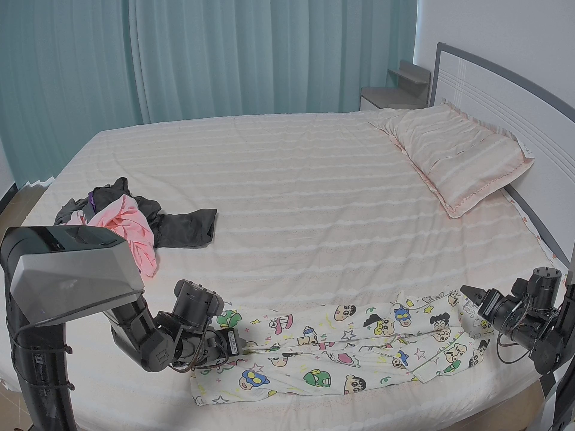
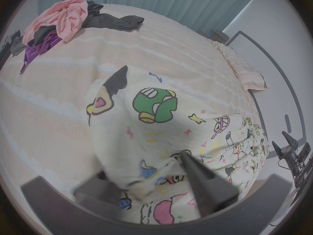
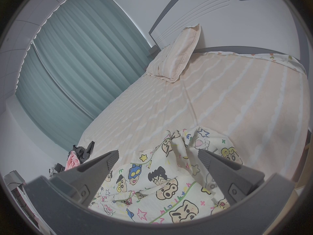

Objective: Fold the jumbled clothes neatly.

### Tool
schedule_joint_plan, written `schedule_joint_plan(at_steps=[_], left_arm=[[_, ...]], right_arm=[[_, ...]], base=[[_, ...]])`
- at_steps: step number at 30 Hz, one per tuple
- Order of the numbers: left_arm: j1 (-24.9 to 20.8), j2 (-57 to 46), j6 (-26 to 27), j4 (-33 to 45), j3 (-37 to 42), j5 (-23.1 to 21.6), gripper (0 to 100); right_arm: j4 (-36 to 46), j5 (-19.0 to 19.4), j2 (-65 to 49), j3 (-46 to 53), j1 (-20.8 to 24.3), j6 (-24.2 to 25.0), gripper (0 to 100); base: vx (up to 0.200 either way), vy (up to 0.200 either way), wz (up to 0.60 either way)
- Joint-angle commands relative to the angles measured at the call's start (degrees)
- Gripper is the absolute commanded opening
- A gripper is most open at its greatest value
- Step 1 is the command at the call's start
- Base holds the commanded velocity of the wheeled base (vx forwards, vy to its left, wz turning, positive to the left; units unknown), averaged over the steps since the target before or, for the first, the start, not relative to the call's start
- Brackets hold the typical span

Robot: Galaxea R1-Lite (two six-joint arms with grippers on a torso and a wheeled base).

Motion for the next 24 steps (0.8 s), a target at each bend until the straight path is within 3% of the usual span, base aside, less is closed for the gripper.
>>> schedule_joint_plan(at_steps=[1, 12, 24], left_arm=[[-0.3, 0.8, 0.0, -0.1, -0.2, 0.3, 0], [0.4, 0.5, 0.0, -0.1, 0.6, 0.7, 0], [5.8, -5.3, 0.0, 2.0, 1.7, 0.0, 0]], right_arm=[[-0.1, 0.0, -0.2, 1.0, 0.0, 0.0, 100], [-0.1, 0.0, 0.0, 1.0, -0.2, 0.0, 100], [-0.1, 0.0, -0.3, 1.0, -0.3, 0.0, 100]], base=[[0.0, 0.0, 0.0], [0.0, 0.0, 0.0], [0.0, 0.0, 0.0]])
